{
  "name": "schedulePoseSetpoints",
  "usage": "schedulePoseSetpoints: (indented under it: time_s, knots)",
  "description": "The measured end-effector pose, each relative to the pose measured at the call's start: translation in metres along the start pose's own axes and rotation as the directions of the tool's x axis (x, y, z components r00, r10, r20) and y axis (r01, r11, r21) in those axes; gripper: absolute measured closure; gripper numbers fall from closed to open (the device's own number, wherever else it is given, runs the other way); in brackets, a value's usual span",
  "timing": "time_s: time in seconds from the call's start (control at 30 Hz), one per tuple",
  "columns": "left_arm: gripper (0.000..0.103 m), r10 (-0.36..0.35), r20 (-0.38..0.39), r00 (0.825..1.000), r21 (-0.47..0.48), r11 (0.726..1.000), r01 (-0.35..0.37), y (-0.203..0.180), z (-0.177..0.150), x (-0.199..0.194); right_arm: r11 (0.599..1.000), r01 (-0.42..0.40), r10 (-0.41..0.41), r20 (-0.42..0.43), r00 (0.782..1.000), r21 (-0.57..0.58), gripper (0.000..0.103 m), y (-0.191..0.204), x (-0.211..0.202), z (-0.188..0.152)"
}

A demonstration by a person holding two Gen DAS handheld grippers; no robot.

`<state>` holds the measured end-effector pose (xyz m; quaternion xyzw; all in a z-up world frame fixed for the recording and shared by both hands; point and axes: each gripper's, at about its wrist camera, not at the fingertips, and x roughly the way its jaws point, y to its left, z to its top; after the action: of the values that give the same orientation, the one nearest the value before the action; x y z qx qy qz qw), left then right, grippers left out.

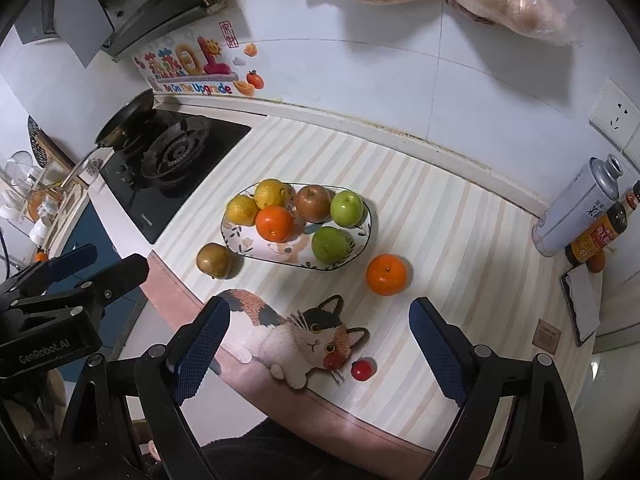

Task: Organize fruits
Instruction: 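Lift both tools away from the plate toward the remaining fruits, then grasp the brown pear with the left tool while the right tool grasps the orange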

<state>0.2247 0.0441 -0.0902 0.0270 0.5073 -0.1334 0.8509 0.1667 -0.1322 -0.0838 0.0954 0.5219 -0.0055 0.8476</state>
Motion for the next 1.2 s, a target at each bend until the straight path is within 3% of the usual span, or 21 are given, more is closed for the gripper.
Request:
schedulePoseSetpoints:
  time_s: [0.37, 0.43, 0.53, 0.67, 0.93, 1.13, 1.2]
  knots:
    - [0.010, -0.013, -0.023, 1.000, -0.055, 0.998, 0.012, 0.011, 0.000, 0.015, 0.996, -0.053, 0.055, -0.029, 0.998, 0.076, 0.009, -0.016, 0.022, 0.002]
    - [0.000, 0.007, -0.046, 0.999, -0.064, 0.998, -0.010, 0.019, 0.002, 0.029, 0.991, -0.051, 0.055, -0.035, 0.998, 0.120, 0.007, -0.031, 0.037, 0.005]
    - [0.000, 0.035, -0.088, 0.995, -0.090, 0.995, -0.043, 0.035, 0.004, 0.054, 0.982, -0.019, 0.030, -0.058, 0.998, 0.189, 0.007, -0.058, 0.066, 0.011]
    - [0.000, 0.067, -0.177, 0.982, -0.157, 0.983, -0.096, 0.069, 0.005, 0.102, 0.957, 0.005, 0.037, -0.141, 0.989, 0.288, 0.007, -0.094, 0.128, 0.015]
    - [0.000, 0.030, -0.344, 0.939, -0.296, 0.945, -0.138, 0.125, -0.014, 0.188, 0.926, 0.082, 0.029, -0.285, 0.958, 0.370, 0.008, -0.125, 0.249, 0.009]
    - [0.000, 0.025, -0.404, 0.914, -0.308, 0.937, -0.163, 0.137, -0.020, 0.226, 0.927, 0.111, 0.016, -0.335, 0.942, 0.358, 0.021, -0.126, 0.292, 0.008]
    - [0.000, 0.016, -0.406, 0.914, -0.311, 0.938, -0.155, 0.135, -0.018, 0.233, 0.931, 0.123, 0.007, -0.352, 0.936, 0.345, 0.031, -0.124, 0.302, 0.007]
